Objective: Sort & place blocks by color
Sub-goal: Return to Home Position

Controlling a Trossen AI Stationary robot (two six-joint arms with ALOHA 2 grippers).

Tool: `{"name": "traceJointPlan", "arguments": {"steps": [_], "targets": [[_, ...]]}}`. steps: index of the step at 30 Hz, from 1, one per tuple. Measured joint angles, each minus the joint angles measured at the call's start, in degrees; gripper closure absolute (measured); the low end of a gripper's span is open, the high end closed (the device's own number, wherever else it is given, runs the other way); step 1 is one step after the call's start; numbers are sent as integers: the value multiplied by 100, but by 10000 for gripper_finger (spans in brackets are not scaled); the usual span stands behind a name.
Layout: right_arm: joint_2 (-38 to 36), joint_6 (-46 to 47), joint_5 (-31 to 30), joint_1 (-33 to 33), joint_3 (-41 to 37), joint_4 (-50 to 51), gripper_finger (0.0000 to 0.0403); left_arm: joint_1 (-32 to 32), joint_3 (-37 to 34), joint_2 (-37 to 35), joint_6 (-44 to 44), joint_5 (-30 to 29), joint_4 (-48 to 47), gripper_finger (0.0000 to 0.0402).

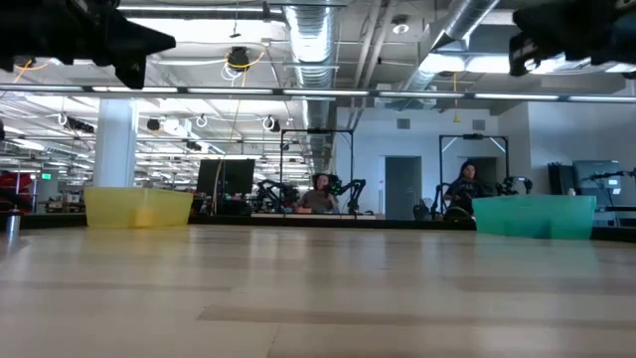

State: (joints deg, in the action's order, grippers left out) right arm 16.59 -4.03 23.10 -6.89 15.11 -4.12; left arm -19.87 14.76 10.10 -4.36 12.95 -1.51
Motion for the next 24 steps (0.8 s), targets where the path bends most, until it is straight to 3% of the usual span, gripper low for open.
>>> {"name": "traceJointPlan", "arguments": {"steps": [3, 6, 11, 17, 20, 24], "targets": [[-170, 607, -175, 1, -628, -1084, 395, 204, -310, -341, -151, -136, 215, 401], [-345, 925, -280, 4, -967, -1501, 396, 349, -503, -706, -132, -402, 305, 401], [-704, 996, -370, 2, -1062, -998, 397, 375, -717, -999, -123, -529, 194, 401], [-978, 335, -719, -5, -1102, -894, 386, 375, -855, -1003, -109, -70, -291, 401], [-970, 269, -1125, -5, -1297, -1174, 385, 377, -1265, -998, -464, 207, 248, 401], [-992, 593, -1127, 28, -1460, -1333, 389, 382, -1407, -970, -621, 286, 604, 402]]}}
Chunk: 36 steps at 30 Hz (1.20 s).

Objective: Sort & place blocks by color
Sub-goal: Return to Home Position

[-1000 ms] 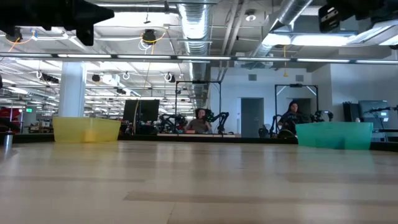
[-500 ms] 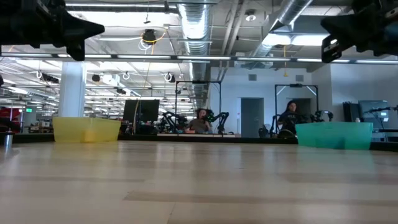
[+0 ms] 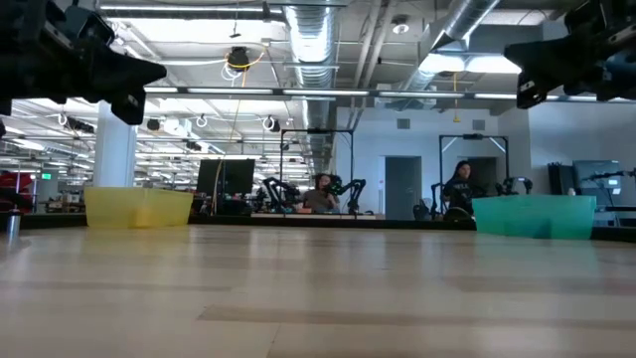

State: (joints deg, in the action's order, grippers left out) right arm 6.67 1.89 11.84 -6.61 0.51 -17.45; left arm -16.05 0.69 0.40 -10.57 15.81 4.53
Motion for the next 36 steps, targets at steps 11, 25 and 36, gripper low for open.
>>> {"name": "traceJointPlan", "arguments": {"steps": [11, 25, 36], "targets": [[1, -83, 2, -33, -4, 205, 384, 0, -2, -4, 315, -199, -92, 402], [12, -83, -4, -66, -8, 1384, 381, -4, -4, -4, -269, -1046, -218, 402], [16, -83, -2, -66, -4, 1420, 380, -2, -7, -2, 328, -1328, -268, 402]]}}
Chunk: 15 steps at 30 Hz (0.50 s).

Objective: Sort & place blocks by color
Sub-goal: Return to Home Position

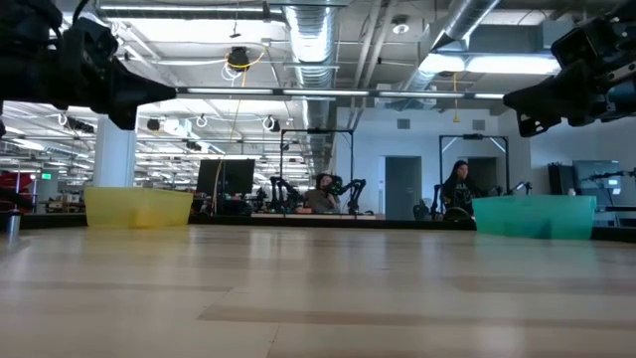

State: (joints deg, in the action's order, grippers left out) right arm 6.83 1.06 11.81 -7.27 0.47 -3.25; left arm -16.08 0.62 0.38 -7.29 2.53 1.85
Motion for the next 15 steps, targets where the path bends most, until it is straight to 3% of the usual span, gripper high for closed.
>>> {"name": "traceJointPlan", "arguments": {"steps": [6, 15], "targets": [[0, 0, 2, 0, 0, 13, 378, -1, 0, 0, 1241, -347, -57, 402], [0, 0, 4, 0, 0, 22, 379, 0, -2, 0, 1103, -327, -61, 402]]}}
